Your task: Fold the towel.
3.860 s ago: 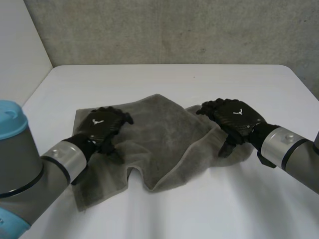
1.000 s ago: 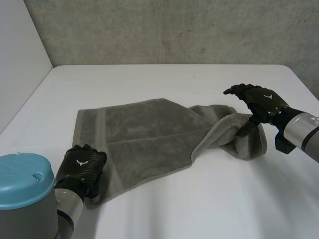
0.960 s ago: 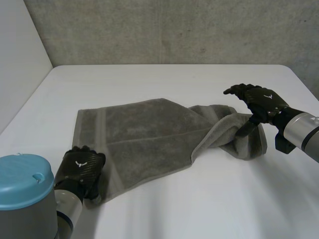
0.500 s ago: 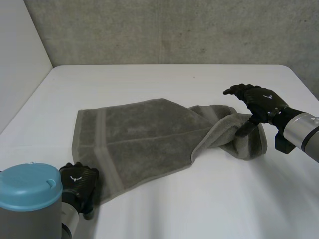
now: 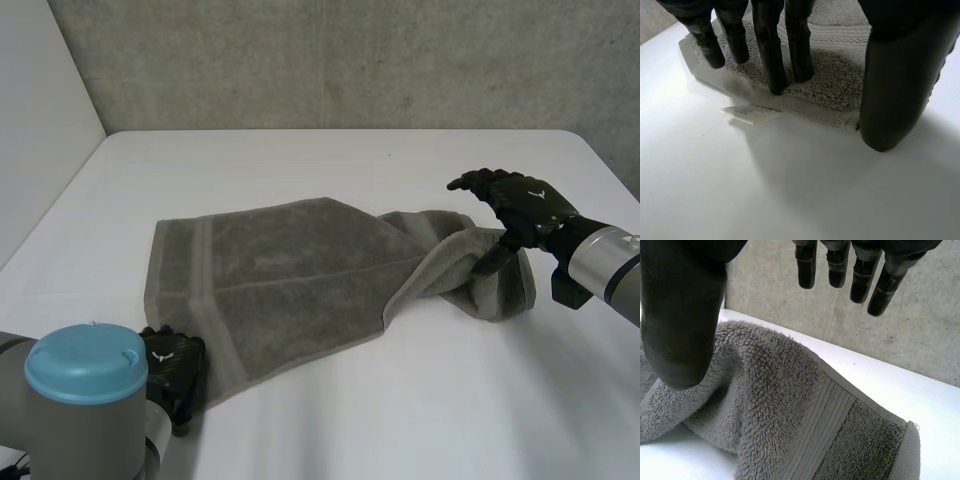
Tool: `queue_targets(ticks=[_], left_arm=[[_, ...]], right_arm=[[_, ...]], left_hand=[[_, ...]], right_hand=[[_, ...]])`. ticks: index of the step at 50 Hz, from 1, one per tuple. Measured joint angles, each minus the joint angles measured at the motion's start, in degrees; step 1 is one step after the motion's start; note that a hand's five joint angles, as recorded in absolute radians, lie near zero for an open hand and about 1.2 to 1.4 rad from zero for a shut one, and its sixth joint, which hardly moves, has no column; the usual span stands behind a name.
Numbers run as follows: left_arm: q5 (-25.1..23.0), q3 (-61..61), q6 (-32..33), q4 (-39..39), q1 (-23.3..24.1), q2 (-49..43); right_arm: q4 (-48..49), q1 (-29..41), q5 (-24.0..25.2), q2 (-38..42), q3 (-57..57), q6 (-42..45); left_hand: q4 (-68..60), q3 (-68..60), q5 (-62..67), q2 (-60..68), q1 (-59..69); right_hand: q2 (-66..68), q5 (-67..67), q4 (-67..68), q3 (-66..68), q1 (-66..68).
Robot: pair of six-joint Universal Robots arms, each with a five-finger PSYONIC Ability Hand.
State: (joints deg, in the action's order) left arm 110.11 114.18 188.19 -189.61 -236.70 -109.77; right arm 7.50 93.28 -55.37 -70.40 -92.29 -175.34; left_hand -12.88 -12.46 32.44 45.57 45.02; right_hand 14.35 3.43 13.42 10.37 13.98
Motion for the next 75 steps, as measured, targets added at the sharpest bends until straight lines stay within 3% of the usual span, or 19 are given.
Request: queue_targets(ticks=[19,25,62,65,70,75], left_arm=[[-0.22,-0.28,0.19,-0.95,-0.72,-0.03],[-0.24,-0.44,0.29,-0.75,-0.56,1.09],[-0.43,0.15,0.24,-0.52,-0.45,0.02],[-0.46,0.21,0.25,-0.52,-0.47,-0.21],[-0.85,0.29,0.3,-0.55,-0.72,-0.41],[-2.47,0.13,0.33,-0.59,-1.07,-0.22]], right_arm=[[0.06,-0.02,0.0,0.0,0.0,0.09],[0.06,0.02,0.06,0.0,0.0,0.09],[0.02,0.03,0.08,-0.02,0.09,0.08],[0.03,0.01,0.08,-0.01,0.12,0.08],[0.02,-0.01,0.09,0.0,0.16,0.08],[-0.03,0.02,0.09,0.0,0.29,0.07]], left_hand=[[0.0,0.0,4.69,7.55,5.94],[0.0,0.0,13.46,10.12,10.0],[0.0,0.0,10.83,7.68,8.24],[0.0,0.0,14.36,10.73,8.77],[0.0,0.0,31.81,28.9,13.82],[0.0,0.0,33.37,29.59,13.82]], right_hand=[[0.0,0.0,0.0,0.0,0.0],[0.0,0.0,0.0,0.0,0.0],[0.0,0.0,0.0,0.0,0.0],[0.0,0.0,0.0,0.0,0.0],[0.0,0.0,0.0,0.0,0.0],[0.0,0.0,0.0,0.0,0.0]])
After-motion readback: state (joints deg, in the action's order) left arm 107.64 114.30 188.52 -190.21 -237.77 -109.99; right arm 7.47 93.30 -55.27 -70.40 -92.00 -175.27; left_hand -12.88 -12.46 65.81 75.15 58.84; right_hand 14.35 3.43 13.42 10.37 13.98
